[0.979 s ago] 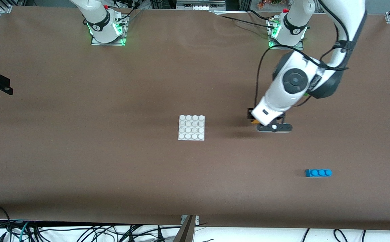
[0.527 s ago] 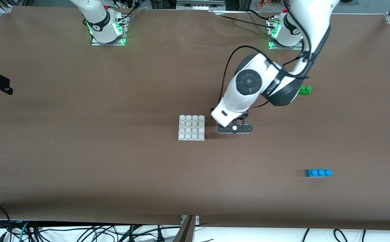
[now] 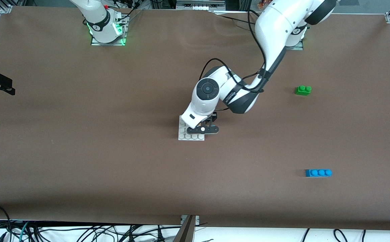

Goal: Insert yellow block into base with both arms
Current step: 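Carry the yellow brick with the left gripper over the white plate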

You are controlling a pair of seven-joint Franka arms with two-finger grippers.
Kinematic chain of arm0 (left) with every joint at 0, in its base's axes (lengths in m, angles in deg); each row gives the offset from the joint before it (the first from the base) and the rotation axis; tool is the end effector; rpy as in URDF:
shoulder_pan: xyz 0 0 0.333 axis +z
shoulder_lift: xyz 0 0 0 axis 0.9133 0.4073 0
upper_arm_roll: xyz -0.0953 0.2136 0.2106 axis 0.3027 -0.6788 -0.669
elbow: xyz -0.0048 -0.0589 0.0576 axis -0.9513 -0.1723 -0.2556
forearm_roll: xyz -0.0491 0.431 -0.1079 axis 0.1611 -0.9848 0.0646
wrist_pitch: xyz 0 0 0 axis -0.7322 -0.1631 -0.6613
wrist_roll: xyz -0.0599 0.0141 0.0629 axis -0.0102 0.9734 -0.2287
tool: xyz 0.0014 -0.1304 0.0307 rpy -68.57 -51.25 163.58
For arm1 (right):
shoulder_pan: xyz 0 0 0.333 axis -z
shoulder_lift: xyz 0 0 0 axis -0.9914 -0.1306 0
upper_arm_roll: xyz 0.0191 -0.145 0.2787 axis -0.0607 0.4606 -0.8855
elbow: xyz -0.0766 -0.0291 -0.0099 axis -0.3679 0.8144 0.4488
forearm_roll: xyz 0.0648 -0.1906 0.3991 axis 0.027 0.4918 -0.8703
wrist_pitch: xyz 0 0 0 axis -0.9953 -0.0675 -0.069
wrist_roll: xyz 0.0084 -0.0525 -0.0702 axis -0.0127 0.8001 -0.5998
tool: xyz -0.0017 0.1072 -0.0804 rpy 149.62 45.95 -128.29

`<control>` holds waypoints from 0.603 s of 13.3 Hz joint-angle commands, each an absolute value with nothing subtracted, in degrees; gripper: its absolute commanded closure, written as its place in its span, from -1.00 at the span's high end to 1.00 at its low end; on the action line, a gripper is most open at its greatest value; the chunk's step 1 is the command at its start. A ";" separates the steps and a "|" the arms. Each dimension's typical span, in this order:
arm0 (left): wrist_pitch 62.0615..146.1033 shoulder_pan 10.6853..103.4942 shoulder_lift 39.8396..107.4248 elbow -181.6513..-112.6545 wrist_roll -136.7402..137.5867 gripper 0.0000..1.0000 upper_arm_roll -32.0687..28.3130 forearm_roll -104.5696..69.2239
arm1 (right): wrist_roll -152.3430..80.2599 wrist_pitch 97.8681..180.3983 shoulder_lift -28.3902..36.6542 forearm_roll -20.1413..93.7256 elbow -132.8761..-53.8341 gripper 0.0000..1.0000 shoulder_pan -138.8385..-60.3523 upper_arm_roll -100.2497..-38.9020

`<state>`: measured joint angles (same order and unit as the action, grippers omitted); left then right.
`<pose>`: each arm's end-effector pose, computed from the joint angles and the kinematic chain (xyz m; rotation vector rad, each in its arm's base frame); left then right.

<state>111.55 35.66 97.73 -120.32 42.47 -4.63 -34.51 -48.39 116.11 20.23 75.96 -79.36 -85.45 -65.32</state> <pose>0.5984 -0.5374 0.1930 3.0336 0.1086 -0.0314 0.6484 -0.0759 0.5673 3.0676 0.2898 -0.0138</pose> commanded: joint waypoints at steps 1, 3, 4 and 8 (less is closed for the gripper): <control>113.65 33.80 101.18 -117.05 42.84 -0.43 -6.14 -34.31 | -45.78 115.62 21.00 76.19 -79.94 1.00 -85.40 -65.71; 113.66 32.66 101.27 -117.31 42.58 -0.42 -6.23 -34.66 | -45.95 115.62 21.00 76.54 -79.94 1.00 -85.22 -65.71; 113.74 32.48 101.71 -117.23 42.49 -0.43 -6.32 -34.66 | -45.86 115.62 21.00 76.63 -79.94 1.00 -85.40 -65.80; 113.75 30.73 102.41 -117.40 42.31 -0.42 -8.06 -34.66 | -45.95 115.62 21.00 76.63 -79.94 1.00 -85.22 -65.71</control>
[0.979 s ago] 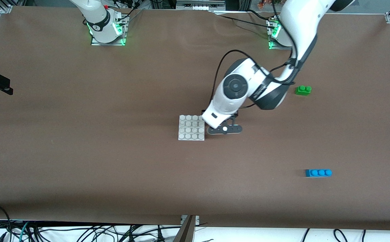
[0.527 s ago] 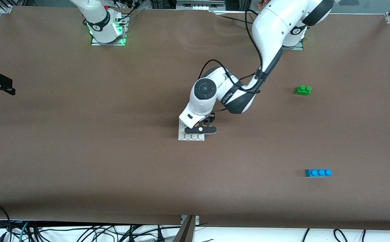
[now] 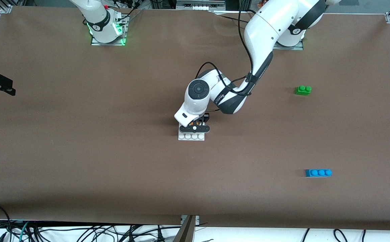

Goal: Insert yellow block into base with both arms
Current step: 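Carry the yellow brick with the left gripper over the white plate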

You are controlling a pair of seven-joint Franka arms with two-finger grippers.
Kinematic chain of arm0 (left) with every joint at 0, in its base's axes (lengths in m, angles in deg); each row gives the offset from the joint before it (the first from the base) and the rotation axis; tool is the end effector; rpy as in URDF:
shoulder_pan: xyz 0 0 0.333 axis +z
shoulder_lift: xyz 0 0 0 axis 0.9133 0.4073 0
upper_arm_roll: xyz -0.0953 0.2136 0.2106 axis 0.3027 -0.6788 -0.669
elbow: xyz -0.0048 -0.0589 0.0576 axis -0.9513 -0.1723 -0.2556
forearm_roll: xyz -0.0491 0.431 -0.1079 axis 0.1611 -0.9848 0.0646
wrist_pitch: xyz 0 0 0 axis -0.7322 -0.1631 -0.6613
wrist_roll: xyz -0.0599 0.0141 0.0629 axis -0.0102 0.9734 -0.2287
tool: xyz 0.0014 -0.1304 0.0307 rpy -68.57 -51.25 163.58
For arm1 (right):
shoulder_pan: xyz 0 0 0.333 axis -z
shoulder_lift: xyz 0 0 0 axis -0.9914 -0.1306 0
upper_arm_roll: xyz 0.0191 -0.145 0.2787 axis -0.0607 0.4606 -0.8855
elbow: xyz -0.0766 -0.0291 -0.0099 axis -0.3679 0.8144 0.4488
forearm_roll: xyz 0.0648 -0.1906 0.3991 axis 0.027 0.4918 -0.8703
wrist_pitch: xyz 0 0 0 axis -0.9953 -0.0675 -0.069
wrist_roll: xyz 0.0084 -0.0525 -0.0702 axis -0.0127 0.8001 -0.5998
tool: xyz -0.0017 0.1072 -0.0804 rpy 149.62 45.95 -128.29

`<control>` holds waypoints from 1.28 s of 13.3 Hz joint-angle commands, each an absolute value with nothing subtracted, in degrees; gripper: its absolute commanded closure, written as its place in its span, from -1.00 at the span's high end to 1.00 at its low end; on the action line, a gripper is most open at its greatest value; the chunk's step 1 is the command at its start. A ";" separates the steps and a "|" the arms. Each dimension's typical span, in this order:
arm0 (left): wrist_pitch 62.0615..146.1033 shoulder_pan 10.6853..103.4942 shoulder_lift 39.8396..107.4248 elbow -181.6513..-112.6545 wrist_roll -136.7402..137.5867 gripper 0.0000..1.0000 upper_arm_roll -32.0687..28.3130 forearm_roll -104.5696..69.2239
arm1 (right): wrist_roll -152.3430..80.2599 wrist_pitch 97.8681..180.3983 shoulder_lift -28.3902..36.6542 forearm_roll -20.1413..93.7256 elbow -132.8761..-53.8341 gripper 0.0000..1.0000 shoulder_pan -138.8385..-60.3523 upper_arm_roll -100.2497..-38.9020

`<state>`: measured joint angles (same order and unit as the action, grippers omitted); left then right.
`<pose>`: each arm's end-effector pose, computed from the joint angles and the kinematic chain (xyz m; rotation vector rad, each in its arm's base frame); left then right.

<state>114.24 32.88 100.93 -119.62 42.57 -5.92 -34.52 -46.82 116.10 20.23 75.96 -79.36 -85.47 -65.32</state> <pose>0.5816 -0.5562 0.1568 3.0382 0.0685 -0.0280 0.6484 -0.0757 0.5673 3.0712 0.2483 -0.0127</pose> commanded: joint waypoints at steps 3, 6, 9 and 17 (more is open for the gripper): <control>113.75 30.10 102.50 -117.40 42.23 -0.42 -9.04 -35.19 | -45.95 115.62 21.00 76.63 -79.94 1.00 -85.22 -65.71; 113.75 30.02 102.50 -117.23 42.22 -0.42 -9.04 -35.10 | -45.95 115.62 21.00 76.63 -79.94 1.00 -85.22 -65.71; 113.83 29.40 102.77 -117.23 42.40 -0.41 -9.13 -35.10 | -45.95 115.62 21.00 76.63 -79.94 1.00 -85.22 -65.71; 116.03 28.35 103.56 -117.40 42.31 0.22 -10.45 -36.94 | -46.13 115.71 21.00 76.54 -79.94 1.00 -85.13 -65.62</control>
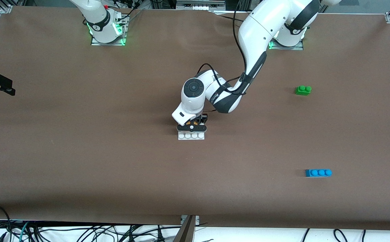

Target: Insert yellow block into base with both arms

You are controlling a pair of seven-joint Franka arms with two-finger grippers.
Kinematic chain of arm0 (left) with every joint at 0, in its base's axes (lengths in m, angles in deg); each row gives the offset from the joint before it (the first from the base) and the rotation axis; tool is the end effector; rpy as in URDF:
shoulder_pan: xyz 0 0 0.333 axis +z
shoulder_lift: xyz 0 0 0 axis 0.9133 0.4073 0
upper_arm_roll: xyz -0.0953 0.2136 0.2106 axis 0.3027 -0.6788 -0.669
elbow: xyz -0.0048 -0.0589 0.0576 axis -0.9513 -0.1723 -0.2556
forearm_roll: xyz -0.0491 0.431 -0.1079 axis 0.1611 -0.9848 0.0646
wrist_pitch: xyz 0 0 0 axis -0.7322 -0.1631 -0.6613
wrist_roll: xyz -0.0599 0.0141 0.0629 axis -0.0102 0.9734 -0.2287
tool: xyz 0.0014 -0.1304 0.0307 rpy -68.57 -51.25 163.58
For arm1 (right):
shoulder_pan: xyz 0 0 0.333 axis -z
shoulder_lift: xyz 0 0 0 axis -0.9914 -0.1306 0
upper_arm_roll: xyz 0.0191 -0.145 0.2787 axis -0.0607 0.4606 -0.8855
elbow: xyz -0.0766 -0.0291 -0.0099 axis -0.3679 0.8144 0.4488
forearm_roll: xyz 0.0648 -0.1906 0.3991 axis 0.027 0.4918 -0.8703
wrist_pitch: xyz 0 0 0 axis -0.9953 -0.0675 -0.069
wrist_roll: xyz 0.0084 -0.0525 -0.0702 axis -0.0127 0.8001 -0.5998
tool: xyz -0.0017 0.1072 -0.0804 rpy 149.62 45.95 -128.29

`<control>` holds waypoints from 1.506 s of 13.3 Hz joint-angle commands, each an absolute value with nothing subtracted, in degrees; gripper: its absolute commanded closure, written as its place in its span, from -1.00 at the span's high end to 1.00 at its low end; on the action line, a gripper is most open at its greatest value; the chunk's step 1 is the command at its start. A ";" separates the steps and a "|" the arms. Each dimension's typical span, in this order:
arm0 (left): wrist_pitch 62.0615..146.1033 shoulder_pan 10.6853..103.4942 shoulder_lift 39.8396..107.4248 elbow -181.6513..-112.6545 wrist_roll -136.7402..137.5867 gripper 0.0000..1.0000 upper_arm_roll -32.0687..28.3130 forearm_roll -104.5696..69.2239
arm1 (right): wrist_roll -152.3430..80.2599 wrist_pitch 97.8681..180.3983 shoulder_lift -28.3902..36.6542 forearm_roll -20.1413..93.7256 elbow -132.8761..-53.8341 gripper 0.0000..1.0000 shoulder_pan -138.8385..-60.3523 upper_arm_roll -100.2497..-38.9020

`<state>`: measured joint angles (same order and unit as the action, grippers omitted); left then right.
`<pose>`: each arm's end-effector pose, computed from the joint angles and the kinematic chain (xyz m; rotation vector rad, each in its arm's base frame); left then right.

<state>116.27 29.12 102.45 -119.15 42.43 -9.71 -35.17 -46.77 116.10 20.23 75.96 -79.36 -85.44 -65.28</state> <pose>0.5744 -0.5645 0.1363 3.0718 0.0170 0.0413 0.6483 -0.0764 0.5673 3.0713 0.2451 -0.0128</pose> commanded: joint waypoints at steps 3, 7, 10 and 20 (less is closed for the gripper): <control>115.42 28.43 102.95 -117.40 42.31 1.00 -10.36 -37.04 | -46.13 115.71 21.00 76.54 -79.94 1.00 -85.13 -65.62; 109.73 29.40 98.13 -117.23 42.40 1.00 -10.27 -36.33 | -46.13 115.71 20.83 76.45 -79.94 1.00 -85.05 -65.62; 99.81 33.25 91.63 -117.40 42.05 1.00 -10.01 -35.10 | -46.21 115.71 20.83 76.54 -79.94 1.00 -85.05 -65.62; 72.28 50.56 72.55 -117.49 30.30 1.00 -10.19 -31.85 | -46.21 115.71 20.74 76.36 -79.94 1.00 -85.05 -65.53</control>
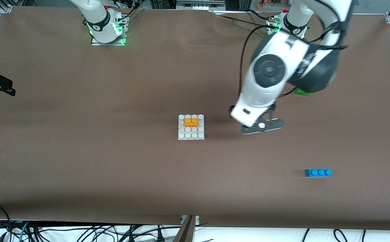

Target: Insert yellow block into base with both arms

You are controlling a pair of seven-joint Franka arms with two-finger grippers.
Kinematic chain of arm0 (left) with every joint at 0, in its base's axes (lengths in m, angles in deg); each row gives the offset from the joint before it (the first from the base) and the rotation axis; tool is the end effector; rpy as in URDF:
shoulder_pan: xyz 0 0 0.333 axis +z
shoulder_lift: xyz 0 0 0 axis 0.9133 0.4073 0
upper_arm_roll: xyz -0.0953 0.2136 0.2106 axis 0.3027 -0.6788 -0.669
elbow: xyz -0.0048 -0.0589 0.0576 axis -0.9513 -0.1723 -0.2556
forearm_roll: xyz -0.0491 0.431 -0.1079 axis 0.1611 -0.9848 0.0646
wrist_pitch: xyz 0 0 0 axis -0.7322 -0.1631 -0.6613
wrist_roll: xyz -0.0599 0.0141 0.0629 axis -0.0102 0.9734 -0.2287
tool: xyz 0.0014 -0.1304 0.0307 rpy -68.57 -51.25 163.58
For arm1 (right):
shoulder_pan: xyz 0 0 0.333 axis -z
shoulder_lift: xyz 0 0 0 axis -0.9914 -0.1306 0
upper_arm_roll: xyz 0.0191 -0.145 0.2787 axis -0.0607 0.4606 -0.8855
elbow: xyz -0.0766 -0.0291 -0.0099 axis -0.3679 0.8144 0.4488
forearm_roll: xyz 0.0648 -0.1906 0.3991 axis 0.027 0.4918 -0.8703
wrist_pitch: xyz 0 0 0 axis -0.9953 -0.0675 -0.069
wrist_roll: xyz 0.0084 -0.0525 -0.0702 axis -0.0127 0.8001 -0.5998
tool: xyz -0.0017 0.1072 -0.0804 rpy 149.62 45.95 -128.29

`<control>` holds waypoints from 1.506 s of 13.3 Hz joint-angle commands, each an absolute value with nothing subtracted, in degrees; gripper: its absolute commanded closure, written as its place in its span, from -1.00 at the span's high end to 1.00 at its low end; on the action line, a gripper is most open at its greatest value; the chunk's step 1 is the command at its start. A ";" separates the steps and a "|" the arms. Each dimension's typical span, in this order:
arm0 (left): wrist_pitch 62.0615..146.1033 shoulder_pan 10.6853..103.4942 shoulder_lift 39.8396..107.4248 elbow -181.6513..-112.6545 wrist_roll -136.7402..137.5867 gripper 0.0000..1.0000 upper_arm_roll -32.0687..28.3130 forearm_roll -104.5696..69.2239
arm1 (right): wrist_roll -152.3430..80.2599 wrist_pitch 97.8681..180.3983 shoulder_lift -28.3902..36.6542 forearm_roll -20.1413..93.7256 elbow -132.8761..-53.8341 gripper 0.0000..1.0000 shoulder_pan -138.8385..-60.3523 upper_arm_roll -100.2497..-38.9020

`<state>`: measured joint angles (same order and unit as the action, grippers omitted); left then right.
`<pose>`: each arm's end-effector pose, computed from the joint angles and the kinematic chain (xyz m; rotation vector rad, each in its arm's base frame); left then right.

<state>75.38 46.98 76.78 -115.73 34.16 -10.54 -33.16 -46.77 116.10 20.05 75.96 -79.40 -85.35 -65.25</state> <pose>0.6652 -0.3161 0.4562 -3.0122 -0.3215 0.1549 0.6488 -0.0777 0.5649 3.0717 0.2420 -0.0188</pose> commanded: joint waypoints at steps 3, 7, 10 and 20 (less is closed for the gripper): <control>69.80 58.20 66.05 -120.72 17.75 1.00 -10.27 -31.76 | -46.21 115.71 20.74 76.27 -79.94 1.00 -85.05 -65.62; 73.99 65.17 53.41 -135.80 3.57 1.00 -11.93 -28.69 | -46.13 115.71 20.74 76.19 -79.94 1.00 -85.05 -65.62; 81.92 65.17 44.95 -149.72 -1.53 1.00 -15.98 -25.97 | -45.69 115.62 20.83 76.01 -79.94 1.00 -85.13 -65.62; 79.38 64.73 47.04 -145.97 -1.37 1.00 -16.51 -24.47 | -46.04 115.62 20.74 76.01 -79.94 1.00 -85.13 -65.62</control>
